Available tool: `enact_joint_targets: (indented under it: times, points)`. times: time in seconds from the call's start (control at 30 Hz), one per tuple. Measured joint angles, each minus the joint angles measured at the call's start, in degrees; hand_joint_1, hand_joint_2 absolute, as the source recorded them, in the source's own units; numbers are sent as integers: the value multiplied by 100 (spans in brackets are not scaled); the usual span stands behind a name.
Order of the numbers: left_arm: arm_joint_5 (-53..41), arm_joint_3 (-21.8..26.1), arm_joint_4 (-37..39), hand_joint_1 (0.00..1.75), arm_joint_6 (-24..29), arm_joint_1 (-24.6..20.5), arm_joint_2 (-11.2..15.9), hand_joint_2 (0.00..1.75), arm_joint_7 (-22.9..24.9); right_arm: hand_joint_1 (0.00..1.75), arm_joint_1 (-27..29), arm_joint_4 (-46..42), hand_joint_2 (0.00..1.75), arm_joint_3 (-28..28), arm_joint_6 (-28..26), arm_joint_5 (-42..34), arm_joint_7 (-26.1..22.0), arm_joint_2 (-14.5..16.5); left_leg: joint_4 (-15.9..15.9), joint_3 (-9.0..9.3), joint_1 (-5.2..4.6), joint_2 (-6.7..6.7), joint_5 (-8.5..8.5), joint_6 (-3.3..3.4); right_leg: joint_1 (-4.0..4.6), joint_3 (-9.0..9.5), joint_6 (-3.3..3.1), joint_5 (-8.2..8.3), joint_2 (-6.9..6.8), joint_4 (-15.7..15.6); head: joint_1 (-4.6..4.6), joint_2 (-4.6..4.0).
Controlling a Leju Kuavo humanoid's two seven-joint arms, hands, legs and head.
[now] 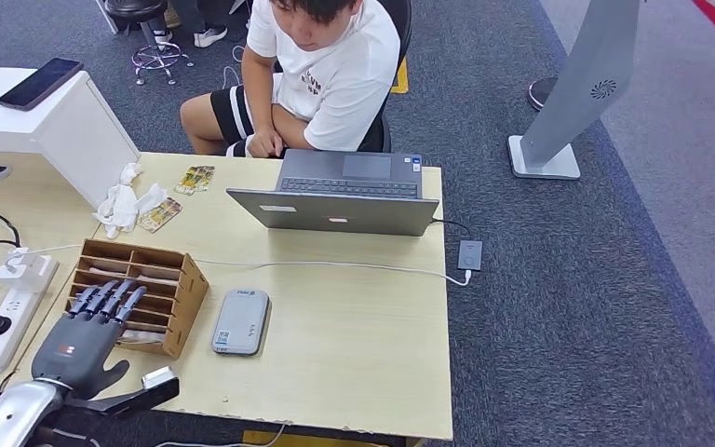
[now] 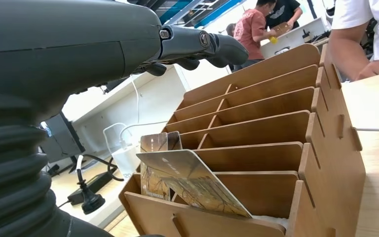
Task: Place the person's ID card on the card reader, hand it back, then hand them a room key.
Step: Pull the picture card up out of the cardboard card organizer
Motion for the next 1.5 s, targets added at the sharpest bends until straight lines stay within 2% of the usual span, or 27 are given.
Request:
enact_joint_targets:
  times: [0.13,0.27,0.9,1.2,1.5]
  points:
    - [0,-31,-2,3,1,0,2,175,0,0,-2,0,175,0,0,13,8,0,0,0,0,0,0,0,0,0,0,0,0,0,1,0]
    - [3,-39,-4,175,1,5,10,175,9,0,-5,0,175,0,0,59,9,0,0,0,0,0,0,0,0,0,0,0,0,0,2,0]
    - [289,-39,-92,175,-55,34,194,175,-41,0,-11,-2,175,0,-10,87,-4,0,0,0,1,0,0,0,1,1,0,0,1,0,2,1]
    - [-3,-80,-423,175,562,-3,42,175,-249,0,-11,-2,175,-5,-50,60,-65,0,0,0,1,0,0,0,0,0,0,0,0,0,1,0]
    - [-279,-187,-1096,175,840,84,-22,175,-304,0,-8,-2,175,-26,-50,-39,-99,0,1,-1,1,0,0,0,1,0,0,0,0,0,1,0]
